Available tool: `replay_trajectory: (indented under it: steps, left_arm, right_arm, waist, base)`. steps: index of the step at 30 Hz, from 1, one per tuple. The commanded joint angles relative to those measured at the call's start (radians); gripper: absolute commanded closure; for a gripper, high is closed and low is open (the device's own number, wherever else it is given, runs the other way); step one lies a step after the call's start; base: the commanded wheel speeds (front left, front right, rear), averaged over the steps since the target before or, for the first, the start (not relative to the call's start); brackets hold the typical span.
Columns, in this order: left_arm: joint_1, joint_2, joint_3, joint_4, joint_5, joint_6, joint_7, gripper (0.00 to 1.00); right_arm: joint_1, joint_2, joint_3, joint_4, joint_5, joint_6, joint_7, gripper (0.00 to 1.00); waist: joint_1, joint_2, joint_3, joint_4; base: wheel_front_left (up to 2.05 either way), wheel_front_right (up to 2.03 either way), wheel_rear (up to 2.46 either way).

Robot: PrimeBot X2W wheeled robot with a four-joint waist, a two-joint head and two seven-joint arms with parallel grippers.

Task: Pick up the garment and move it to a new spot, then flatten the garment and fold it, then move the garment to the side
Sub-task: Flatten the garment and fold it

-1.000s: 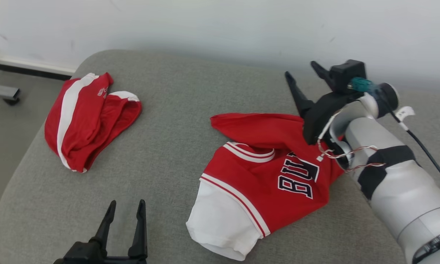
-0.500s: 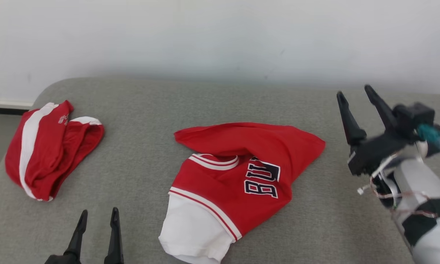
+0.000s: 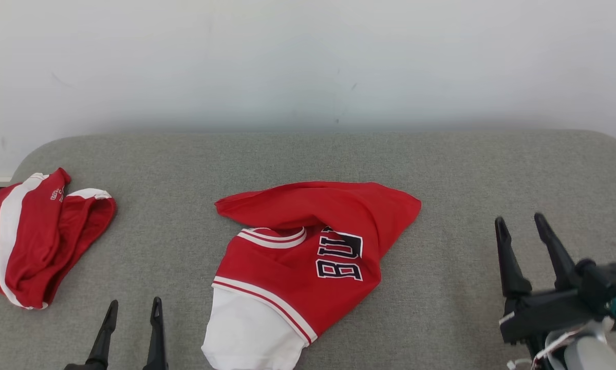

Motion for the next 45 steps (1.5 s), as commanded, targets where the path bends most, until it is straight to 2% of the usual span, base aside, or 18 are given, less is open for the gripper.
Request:
replay_trajectory:
  steps: [1,11,16,22,32,37,45]
  left_arm:
    - [0.016,0.001,0.0,-0.003,0.01,-0.001,-0.003,0.0]
    - [0.015,0.012,-0.012,-0.01,0.004,-0.001,-0.003,0.0]
    - [0.015,0.012,-0.014,-0.012,0.007,-0.001,-0.003,0.0]
    - [-0.004,0.009,-0.025,-0.014,0.003,-0.001,-0.003,0.0]
    - [-0.035,0.003,-0.049,-0.009,-0.005,0.0,-0.003,0.0]
    - [-0.071,0.0,-0.077,-0.003,-0.013,0.0,-0.003,0.0]
    - [-0.119,-0.001,-0.123,0.009,-0.039,-0.001,-0.003,0.0]
  right_arm:
    - [0.028,0.009,-0.009,-0.014,-0.011,-0.002,0.0,0.0]
    - [0.19,0.097,-0.085,-0.095,-0.039,-0.002,0.0,0.0]
    - [0.196,0.092,-0.069,-0.091,-0.066,-0.002,0.0,0.0]
    - [0.131,0.068,-0.043,-0.058,-0.048,-0.002,0.0,0.0]
    - [-0.081,0.01,0.003,0.124,-0.039,-0.002,0.053,0.0]
    - [-0.249,-0.02,0.021,0.289,-0.04,-0.002,0.107,0.0]
    - [-0.417,-0.043,0.046,0.532,-0.058,-0.002,0.147,0.0]
  waist:
    - [0.0001,0.0,0.0,-0.001]
    - [0.0001,0.0,0.003,0.0]
    - [0.0001,0.0,0.004,0.0]
    - [0.0001,0.0,0.021,0.017]
    - [0.0001,0.0,0.079,0.077]
    - [0.0001,0.0,0.133,0.131]
    - [0.0001,0.0,0.193,0.199]
  base:
    - [0.0,0.0,0.0]
    - [0.0,0.0,0.0]
    - [0.0,0.0,0.0]
    - [0.0,0.0,0.0]
    - [0.0,0.0,0.0]
    - [0.0,0.0,0.0]
    - [0.0,0.0,0.0]
